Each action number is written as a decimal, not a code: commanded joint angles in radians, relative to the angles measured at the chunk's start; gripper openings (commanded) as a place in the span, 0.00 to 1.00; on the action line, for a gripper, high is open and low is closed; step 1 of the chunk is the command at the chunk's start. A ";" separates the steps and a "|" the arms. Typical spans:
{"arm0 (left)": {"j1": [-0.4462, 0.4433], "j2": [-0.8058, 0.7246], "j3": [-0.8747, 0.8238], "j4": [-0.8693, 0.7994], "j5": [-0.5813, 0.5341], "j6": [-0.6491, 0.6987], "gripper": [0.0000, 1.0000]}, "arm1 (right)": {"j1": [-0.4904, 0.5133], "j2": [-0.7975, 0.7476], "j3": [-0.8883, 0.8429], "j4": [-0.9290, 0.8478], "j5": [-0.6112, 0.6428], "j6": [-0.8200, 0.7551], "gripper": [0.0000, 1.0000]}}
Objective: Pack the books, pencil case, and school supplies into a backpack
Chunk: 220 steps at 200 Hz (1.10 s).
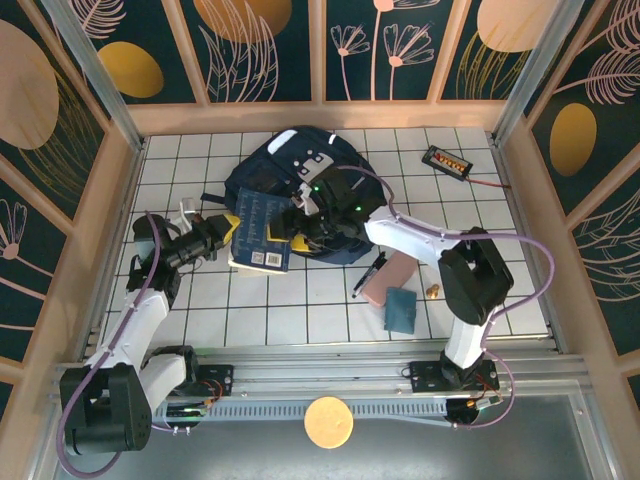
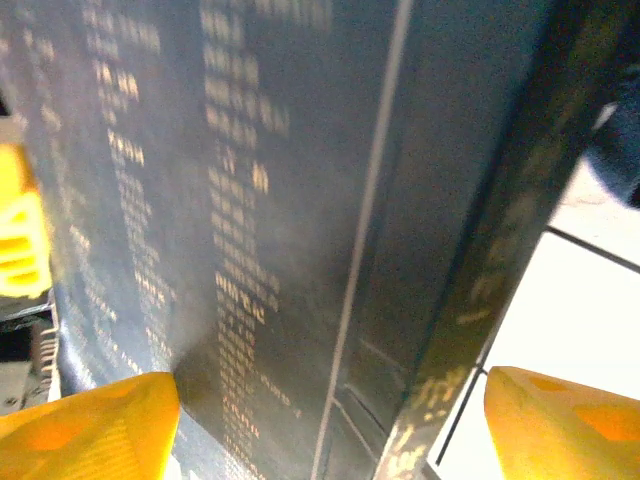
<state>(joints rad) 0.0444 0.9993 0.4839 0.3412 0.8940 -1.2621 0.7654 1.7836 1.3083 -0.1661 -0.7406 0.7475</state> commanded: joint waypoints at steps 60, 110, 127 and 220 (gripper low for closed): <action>-0.012 -0.002 -0.025 0.122 0.027 -0.111 0.00 | 0.001 -0.050 -0.018 0.295 -0.092 0.129 0.71; -0.021 0.015 0.005 0.036 0.001 -0.050 0.00 | -0.026 -0.120 -0.057 0.225 -0.010 0.103 0.00; -0.025 0.027 0.046 -0.033 -0.006 0.007 0.26 | -0.039 -0.144 -0.060 0.187 0.028 0.086 0.00; -0.415 0.458 0.706 -0.758 -0.598 0.794 0.99 | -0.405 -0.550 -0.069 -0.619 0.762 -0.018 0.00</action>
<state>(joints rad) -0.2489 1.3125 1.0641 -0.2077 0.5293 -0.7193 0.4248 1.3151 1.1965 -0.4622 -0.2546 0.7826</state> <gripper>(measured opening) 0.987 0.129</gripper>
